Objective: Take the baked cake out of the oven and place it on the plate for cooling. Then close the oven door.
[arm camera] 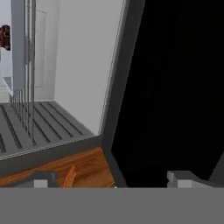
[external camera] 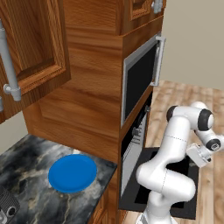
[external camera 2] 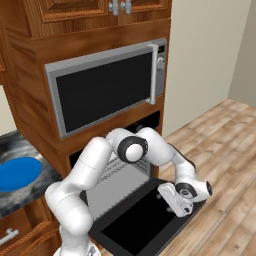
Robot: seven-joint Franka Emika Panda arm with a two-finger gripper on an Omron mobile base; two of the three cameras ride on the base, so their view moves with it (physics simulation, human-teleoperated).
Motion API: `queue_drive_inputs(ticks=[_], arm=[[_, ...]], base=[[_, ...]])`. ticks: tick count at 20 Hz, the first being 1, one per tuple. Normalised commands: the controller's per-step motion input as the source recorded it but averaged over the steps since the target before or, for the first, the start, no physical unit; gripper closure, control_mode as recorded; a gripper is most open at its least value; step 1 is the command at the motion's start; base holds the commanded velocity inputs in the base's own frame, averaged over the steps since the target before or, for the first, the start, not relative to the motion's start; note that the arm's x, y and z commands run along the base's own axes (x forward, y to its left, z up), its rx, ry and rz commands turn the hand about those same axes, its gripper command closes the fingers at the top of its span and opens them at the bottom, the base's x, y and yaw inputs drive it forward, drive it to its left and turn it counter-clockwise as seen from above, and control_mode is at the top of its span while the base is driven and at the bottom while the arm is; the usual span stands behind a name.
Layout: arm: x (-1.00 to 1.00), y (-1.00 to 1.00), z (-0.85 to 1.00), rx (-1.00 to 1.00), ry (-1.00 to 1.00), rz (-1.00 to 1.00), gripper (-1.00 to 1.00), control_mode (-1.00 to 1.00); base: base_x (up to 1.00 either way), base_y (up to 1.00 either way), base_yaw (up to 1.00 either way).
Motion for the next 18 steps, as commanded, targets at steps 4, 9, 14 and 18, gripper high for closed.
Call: queue_drive_inputs(ticks=[4,9,14,18], arm=[[0.1,0.27,0.0,0.0,-0.26,0.02,-1.0,-1.0],[0.02,0.25,0.03,-0.09,-0.32,0.0,-1.0,-1.0],[0.04,0.19,0.14,-0.02,-0.07,0.0,-1.0,-1.0],[0.08,0.14,0.25,0.02,0.07,0.0,-1.0,-1.0]], base=[[0.0,0.0,0.0],[0.0,0.0,0.0],[0.0,0.0,0.0],[0.0,0.0,0.0]])
